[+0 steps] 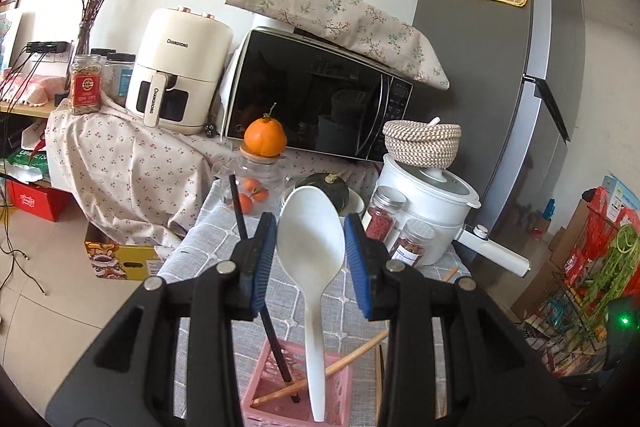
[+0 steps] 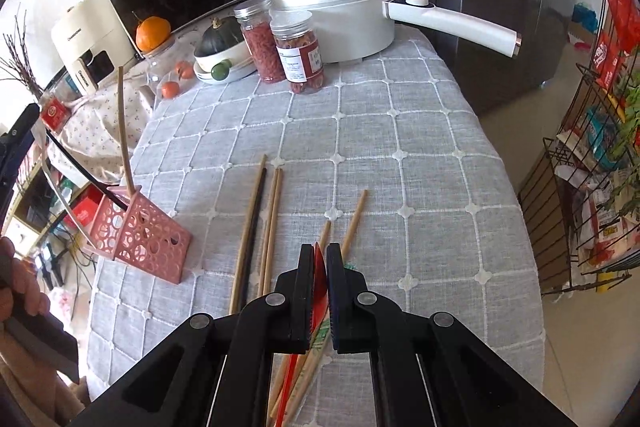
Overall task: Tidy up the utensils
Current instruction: 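Carry both spoons into the pink basket and open both tools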
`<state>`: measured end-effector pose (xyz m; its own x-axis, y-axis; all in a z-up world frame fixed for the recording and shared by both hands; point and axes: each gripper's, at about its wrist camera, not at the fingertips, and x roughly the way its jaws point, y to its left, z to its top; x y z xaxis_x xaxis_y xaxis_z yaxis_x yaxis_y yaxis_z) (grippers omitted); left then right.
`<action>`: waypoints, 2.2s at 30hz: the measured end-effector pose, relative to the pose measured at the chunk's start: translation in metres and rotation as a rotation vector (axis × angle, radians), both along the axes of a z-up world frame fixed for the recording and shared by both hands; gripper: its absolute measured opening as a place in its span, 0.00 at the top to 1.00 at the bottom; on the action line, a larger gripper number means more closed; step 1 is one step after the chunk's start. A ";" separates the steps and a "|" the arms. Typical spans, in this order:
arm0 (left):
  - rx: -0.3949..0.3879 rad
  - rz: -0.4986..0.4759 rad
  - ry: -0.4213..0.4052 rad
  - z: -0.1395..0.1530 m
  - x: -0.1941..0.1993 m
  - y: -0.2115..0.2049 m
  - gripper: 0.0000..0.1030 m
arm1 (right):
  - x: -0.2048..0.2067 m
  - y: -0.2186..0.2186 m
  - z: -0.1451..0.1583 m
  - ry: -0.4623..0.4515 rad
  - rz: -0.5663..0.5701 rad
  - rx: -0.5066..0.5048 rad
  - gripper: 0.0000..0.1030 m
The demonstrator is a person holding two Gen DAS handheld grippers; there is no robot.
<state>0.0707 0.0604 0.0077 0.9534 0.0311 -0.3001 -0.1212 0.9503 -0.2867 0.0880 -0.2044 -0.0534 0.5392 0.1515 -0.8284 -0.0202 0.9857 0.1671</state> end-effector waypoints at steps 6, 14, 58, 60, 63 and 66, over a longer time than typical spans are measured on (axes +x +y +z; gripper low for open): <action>0.041 0.016 0.009 -0.009 0.006 -0.005 0.64 | 0.000 0.004 0.002 -0.026 -0.015 0.001 0.94; 0.053 -0.032 0.126 -0.021 0.016 -0.005 0.64 | -0.004 0.019 0.030 -0.168 -0.062 0.064 0.94; 0.135 -0.196 0.624 -0.049 -0.021 0.048 0.47 | 0.007 0.146 0.064 -0.730 -0.309 0.029 0.93; 0.128 -0.194 0.627 -0.049 -0.020 0.049 0.47 | 0.007 0.149 0.062 -0.709 -0.280 0.047 0.93; 0.128 -0.194 0.628 -0.049 -0.020 0.049 0.45 | 0.009 0.151 0.059 -0.655 -0.223 0.078 0.78; 0.119 -0.194 0.624 -0.047 -0.020 0.048 0.37 | 0.007 0.149 0.060 -0.618 -0.166 0.109 0.60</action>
